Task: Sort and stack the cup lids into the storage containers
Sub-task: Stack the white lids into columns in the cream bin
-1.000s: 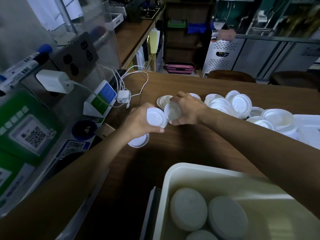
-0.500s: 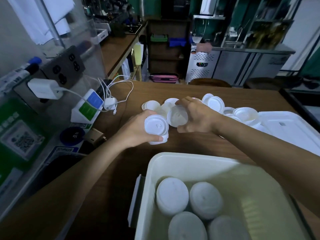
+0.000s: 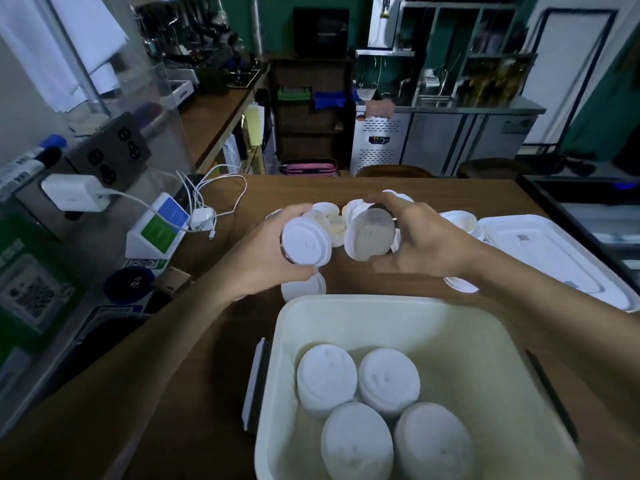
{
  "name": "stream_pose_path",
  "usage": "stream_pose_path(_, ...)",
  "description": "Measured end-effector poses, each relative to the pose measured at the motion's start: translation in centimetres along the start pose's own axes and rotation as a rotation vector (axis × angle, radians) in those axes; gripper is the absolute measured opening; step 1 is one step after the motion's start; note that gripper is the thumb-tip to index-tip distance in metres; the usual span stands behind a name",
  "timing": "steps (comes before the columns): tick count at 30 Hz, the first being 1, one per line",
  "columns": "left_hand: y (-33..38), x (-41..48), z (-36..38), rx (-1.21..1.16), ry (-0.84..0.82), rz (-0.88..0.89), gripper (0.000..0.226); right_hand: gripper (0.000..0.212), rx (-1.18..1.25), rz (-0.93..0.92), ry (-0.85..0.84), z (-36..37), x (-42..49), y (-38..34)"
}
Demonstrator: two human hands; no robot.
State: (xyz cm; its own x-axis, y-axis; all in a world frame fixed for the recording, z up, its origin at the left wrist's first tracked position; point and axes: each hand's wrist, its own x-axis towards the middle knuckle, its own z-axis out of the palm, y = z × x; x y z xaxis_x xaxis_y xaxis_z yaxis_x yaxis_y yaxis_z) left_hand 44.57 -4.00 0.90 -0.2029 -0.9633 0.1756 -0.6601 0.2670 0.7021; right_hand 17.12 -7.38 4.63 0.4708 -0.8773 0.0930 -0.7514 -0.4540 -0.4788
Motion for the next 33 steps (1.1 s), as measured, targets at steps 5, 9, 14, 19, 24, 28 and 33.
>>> stream_pose_path(5, 4.4, -1.9, -1.0, -0.109, -0.077, 0.117, 0.107, 0.077, 0.195, -0.073, 0.088, -1.2, -3.6, -1.5)
stream_pose_path(9, 7.0, -3.3, -0.3, -0.157, -0.147, 0.184, 0.102, 0.082, 0.344, -0.091, 0.072, -1.2, -6.0, -2.1)
stream_pose_path(14, 8.1, -4.6, -0.8, -0.037, -0.146, 0.212, 0.093, 0.072, 0.44, -0.082, 0.007, -1.7, -8.9, -2.1)
stream_pose_path(19, 8.4, -5.9, -0.6, 0.088, -0.258, 0.223, 0.096, 0.076, 0.214, -0.106, -0.065, -1.5, -11.3, -1.7)
stream_pose_path(24, 8.8, -7.1, 0.3, 0.286, -0.355, 0.203, 0.08, 0.091, -0.159, -0.102, -0.268, -0.4, -12.3, -2.0)
stream_pose_path(28, 8.4, -7.8, 1.3, 0.569, -0.556, 0.113, 0.072, 0.086, -0.378, -0.077, -0.345, 1.1, -12.1, -3.3)
stream_pose_path(33, 7.5, -7.8, 3.8, 0.82, -0.649, 0.112, 0.057, 0.079, -0.619, -0.067, -0.42, 3.5, -11.9, -4.3)
